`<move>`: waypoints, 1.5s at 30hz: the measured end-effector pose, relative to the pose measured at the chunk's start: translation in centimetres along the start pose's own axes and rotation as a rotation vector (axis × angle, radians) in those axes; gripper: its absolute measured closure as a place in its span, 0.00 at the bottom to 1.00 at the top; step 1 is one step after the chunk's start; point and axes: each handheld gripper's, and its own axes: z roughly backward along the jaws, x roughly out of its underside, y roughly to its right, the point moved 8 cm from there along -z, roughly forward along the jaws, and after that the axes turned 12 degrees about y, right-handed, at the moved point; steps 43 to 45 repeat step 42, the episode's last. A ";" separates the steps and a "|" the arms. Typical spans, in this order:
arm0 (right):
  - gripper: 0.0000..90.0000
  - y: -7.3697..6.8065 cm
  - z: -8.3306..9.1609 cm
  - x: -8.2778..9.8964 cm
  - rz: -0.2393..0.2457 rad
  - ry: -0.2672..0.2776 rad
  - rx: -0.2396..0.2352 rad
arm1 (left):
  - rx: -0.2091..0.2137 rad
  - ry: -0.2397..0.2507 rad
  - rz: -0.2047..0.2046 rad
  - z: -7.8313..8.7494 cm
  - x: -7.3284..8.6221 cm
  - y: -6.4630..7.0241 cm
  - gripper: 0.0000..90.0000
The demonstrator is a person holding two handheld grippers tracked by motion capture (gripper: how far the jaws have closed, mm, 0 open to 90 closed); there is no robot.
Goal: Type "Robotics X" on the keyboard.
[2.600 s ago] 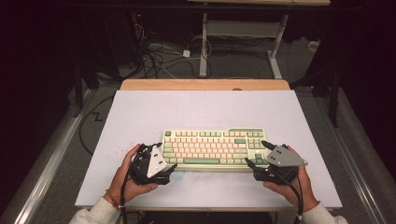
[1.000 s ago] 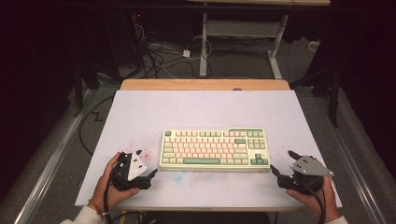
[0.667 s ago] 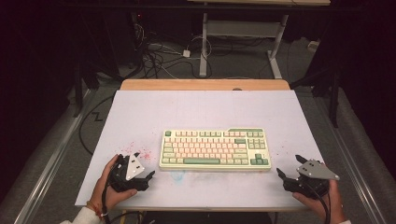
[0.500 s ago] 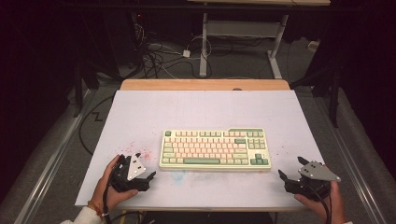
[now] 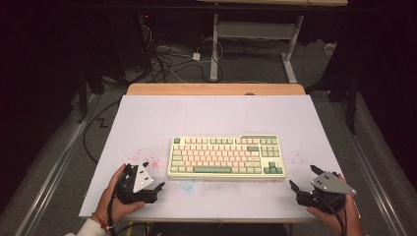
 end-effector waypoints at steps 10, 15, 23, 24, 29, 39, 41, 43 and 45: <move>0.21 0.2 0.2 -0.1 -0.004 0.011 0.006 | 0.003 -0.004 -0.005 0.0 -0.1 0.2 0.18; 0.21 0.1 0.1 -0.1 0.002 0.009 0.003 | 0.006 -0.006 -0.007 0.0 0.0 0.2 0.18; 0.21 0.1 0.1 -0.1 0.005 0.008 0.007 | 0.004 -0.009 -0.010 0.0 0.0 0.2 0.18; 0.21 0.1 0.1 -0.1 0.006 0.008 0.008 | 0.004 -0.010 -0.010 0.0 0.0 0.2 0.18; 0.21 0.1 0.0 -0.1 0.011 0.005 0.008 | 0.002 -0.010 -0.009 -0.1 0.0 0.1 0.18; 0.21 0.2 0.0 0.1 0.012 -0.005 0.010 | 0.004 -0.013 -0.014 -0.3 -0.1 0.1 0.18; 0.21 0.2 0.0 0.2 0.009 -0.008 0.011 | 0.006 -0.014 -0.016 -0.4 -0.2 0.1 0.18; 0.21 0.2 0.0 0.2 0.010 -0.008 0.010 | 0.006 -0.014 -0.015 -0.4 -0.2 0.1 0.18; 0.21 0.2 0.0 0.2 0.010 -0.008 0.010 | 0.006 -0.014 -0.015 -0.4 -0.2 0.1 0.18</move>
